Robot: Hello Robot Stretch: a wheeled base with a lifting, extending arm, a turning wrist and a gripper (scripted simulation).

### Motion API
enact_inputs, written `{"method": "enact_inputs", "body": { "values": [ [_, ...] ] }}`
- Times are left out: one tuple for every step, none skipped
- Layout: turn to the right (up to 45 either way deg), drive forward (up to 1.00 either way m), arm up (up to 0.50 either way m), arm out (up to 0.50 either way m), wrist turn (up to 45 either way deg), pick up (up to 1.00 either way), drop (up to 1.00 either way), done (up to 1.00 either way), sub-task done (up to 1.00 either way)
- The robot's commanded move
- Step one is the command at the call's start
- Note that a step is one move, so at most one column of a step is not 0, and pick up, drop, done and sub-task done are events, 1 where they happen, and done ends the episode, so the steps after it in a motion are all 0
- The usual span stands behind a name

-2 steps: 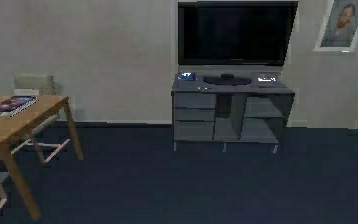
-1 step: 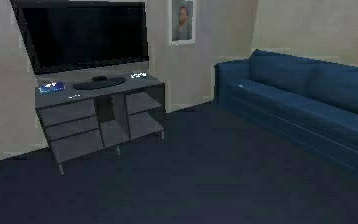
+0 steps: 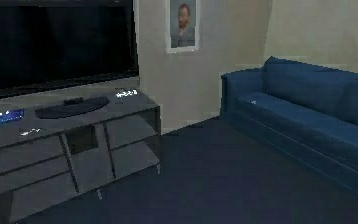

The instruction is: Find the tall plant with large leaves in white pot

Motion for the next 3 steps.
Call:
{"method": "enact_inputs", "body": {
  "values": [
    [18.0, 0.00, 0.00, 0.00, 0.0, 0.00, 0.00, 0.00, 0.00],
    [0.0, 1.00, 0.00, 0.00, 0.0, 0.00, 0.00, 0.00, 0.00],
    [3.0, 0.00, 0.00, 0.00, 0.0, 0.00, 0.00, 0.00, 0.00]
  ]
}}
